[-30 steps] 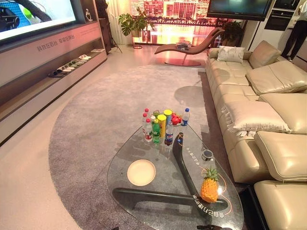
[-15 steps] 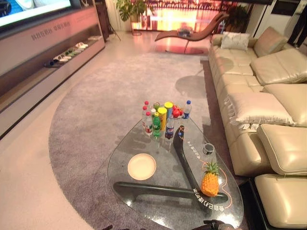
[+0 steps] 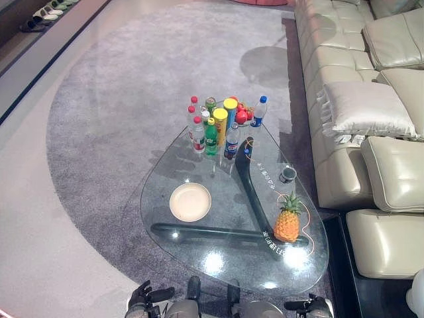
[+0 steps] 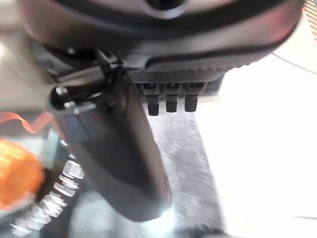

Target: Pick up the fruit to the plate

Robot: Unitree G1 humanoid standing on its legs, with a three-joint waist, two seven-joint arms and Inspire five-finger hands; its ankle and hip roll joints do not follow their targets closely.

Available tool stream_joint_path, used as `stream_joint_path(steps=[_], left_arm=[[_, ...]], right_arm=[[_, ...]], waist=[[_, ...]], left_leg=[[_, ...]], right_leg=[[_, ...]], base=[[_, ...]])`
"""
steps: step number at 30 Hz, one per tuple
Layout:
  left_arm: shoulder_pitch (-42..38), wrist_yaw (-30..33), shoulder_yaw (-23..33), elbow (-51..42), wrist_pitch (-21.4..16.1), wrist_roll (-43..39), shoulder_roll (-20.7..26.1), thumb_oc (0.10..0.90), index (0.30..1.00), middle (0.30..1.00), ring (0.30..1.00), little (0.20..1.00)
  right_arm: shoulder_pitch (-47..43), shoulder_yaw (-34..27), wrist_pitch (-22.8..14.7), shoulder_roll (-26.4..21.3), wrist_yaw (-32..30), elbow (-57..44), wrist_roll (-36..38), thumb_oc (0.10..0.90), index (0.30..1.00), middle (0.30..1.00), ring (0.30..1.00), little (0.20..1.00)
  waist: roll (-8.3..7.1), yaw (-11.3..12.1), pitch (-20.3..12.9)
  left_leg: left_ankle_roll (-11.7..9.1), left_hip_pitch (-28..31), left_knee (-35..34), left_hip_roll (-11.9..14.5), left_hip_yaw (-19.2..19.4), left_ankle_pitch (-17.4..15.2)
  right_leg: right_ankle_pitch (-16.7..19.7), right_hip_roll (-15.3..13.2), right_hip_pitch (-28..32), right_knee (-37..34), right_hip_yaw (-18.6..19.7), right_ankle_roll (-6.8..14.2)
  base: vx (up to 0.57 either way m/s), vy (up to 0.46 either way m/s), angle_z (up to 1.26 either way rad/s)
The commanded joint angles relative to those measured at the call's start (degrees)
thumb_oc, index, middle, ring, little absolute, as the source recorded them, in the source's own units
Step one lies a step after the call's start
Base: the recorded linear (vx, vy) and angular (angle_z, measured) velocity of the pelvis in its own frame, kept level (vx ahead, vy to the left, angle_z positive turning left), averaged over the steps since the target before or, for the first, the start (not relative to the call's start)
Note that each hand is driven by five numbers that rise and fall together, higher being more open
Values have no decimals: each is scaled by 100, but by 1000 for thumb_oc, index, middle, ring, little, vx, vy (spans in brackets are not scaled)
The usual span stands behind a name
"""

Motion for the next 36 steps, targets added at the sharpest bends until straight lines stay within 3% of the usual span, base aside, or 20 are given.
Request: stream_joint_path(steps=[1,7,14,25,36], left_arm=[[-18,215,-286,-10,-124,-158,176,800,900,900,900,900],[121,389,-383,-719,84,-158,291,800,900,900,900,900],[23,462,-500,-853,22,-403,231,800,900,900,900,900],[-304,496,-729,-1021,23,-712,150,800,900,900,900,900],[-404,541,-898,-1244,120,-899,103,800,900,900,900,900]], right_arm=[[-213,55,-185,-403,-777,-713,-204,800,900,900,900,900],[-188,63,-165,-742,-1722,-2665,-276,800,900,900,900,900],[-526,-276,-569,-1017,-2212,-3437,-202,800,900,900,900,900],[-1462,-526,-496,-1239,-2806,-4056,-205,800,900,900,900,900],[-2442,-339,-130,-1368,-2964,-4058,-79,800,900,900,900,900]], waist=[[-191,91,90],[-171,43,453],[-47,9,757],[154,-78,1210],[319,-61,1211]], left_leg=[[73,-262,594,-187,-120,-515],[94,-585,725,-248,-178,-479],[103,-930,923,-322,-159,-472],[116,-1803,1642,-488,-113,-529],[126,-2621,2176,-575,-2,-591]], right_leg=[[-56,-221,-372,484,312,337],[-48,-179,-652,608,298,297],[-70,-215,-964,771,255,256],[-123,-299,-1809,1328,201,154],[-142,-334,-2647,1728,235,89]], base=[[-95,-62,4],[-57,-28,3],[-65,23,0],[-62,46,-2],[-2,20,0]])
